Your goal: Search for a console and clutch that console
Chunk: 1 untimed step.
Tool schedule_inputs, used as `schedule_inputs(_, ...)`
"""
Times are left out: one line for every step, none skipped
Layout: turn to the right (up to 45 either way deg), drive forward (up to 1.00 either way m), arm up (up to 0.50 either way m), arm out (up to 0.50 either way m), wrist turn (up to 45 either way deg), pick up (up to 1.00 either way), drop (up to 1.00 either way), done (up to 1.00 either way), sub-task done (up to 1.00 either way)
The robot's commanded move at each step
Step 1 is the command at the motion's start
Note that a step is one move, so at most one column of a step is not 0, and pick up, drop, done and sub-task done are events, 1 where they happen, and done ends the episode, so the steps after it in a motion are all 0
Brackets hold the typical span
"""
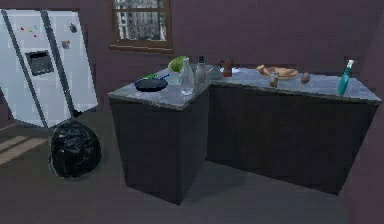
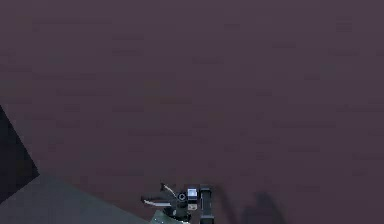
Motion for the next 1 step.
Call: schedule_inputs(0.0, 0.0, 0.0, 0.0, 45.0, 0.0, 0.0, 0.0, 0.0)
